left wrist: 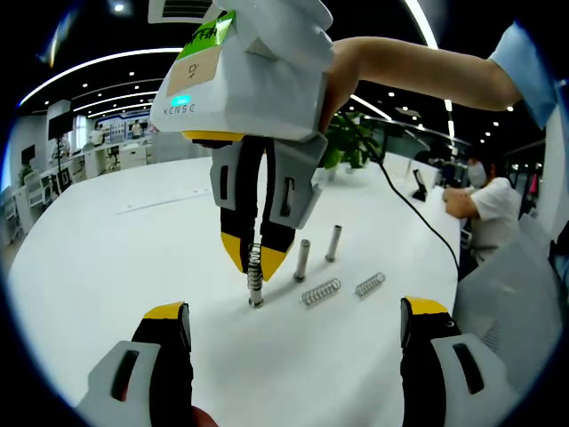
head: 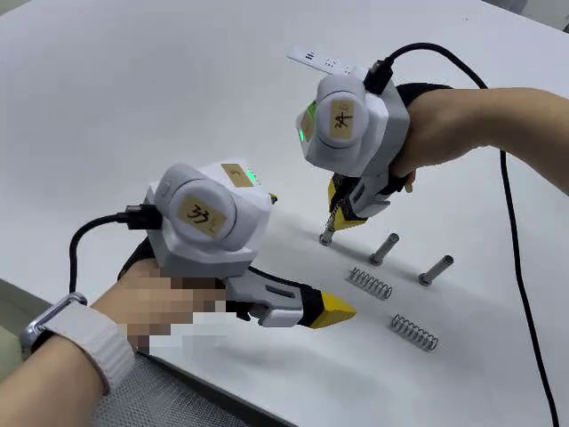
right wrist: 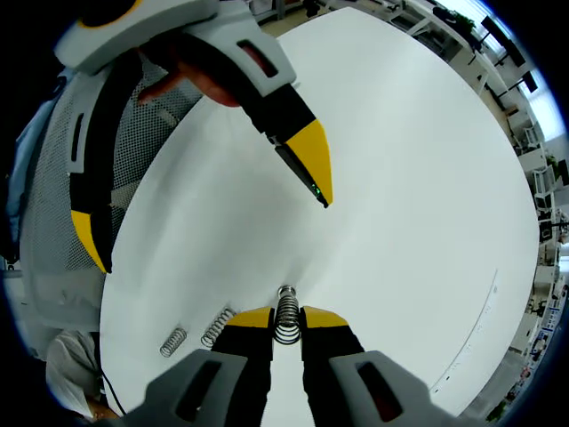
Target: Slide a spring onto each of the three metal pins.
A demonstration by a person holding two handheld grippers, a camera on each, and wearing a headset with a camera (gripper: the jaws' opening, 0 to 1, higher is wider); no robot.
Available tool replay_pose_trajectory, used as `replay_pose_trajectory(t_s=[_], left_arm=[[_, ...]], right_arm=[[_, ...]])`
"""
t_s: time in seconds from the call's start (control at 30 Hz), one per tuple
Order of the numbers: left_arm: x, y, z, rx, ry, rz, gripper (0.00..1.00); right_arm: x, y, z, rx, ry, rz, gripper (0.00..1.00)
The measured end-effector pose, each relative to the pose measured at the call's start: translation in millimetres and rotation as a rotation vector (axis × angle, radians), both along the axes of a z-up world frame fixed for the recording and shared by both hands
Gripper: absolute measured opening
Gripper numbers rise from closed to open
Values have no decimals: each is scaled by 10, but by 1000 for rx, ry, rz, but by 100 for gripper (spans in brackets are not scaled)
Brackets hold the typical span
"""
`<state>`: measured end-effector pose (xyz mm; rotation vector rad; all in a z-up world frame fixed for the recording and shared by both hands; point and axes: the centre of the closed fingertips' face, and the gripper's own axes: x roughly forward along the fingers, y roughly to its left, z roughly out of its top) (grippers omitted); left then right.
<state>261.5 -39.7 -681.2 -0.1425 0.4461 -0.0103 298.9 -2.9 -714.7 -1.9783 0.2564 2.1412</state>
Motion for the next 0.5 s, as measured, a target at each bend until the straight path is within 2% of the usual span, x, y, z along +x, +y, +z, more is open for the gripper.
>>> replay_pose_trajectory(t_s=[0.33, 0.5], left_arm=[[-5, -9, -1, -1, 1, -5, 100], [-6, -15, -6, -2, 2, -9, 100]], right_arm=[[5, 18, -167, -11, -8, -1, 13], [8, 15, -204, -13, -8, -5, 13]])
